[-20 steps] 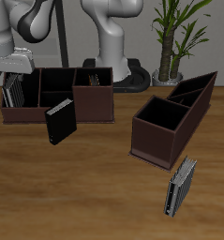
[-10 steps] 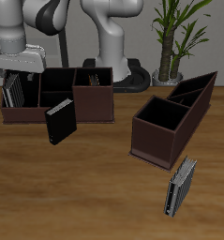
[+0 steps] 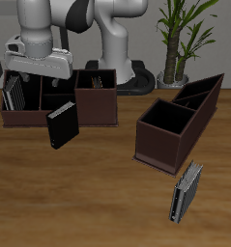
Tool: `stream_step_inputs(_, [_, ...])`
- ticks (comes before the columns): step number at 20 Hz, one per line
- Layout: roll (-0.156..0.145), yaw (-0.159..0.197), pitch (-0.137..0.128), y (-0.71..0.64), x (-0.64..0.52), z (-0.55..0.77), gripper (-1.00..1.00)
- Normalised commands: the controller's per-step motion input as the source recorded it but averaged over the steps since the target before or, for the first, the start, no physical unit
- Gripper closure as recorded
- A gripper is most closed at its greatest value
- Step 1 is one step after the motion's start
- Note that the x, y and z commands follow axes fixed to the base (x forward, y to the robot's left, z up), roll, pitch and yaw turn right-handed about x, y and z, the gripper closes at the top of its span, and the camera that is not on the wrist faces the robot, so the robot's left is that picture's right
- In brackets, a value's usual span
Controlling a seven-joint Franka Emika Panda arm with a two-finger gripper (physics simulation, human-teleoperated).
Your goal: Place the orange book into the back desk caddy's right compartment and place the right striped book into the back desk caddy's left compartment and place the black book into the back desk caddy's left compartment
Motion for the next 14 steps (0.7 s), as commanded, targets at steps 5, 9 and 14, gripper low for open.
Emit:
stream_step_inputs(5, [-0.044, -0.124, -0.005, 0.21, 0.3, -0.08, -1.0])
stream_step_inputs(9, [0.001, -0.094, -0.012, 0.29, 0.19, -0.16, -1.0])
stream_step_inputs(14, [-0.032, -0.084, -0.028, 0.05, 0.06, -0.2, -1.0])
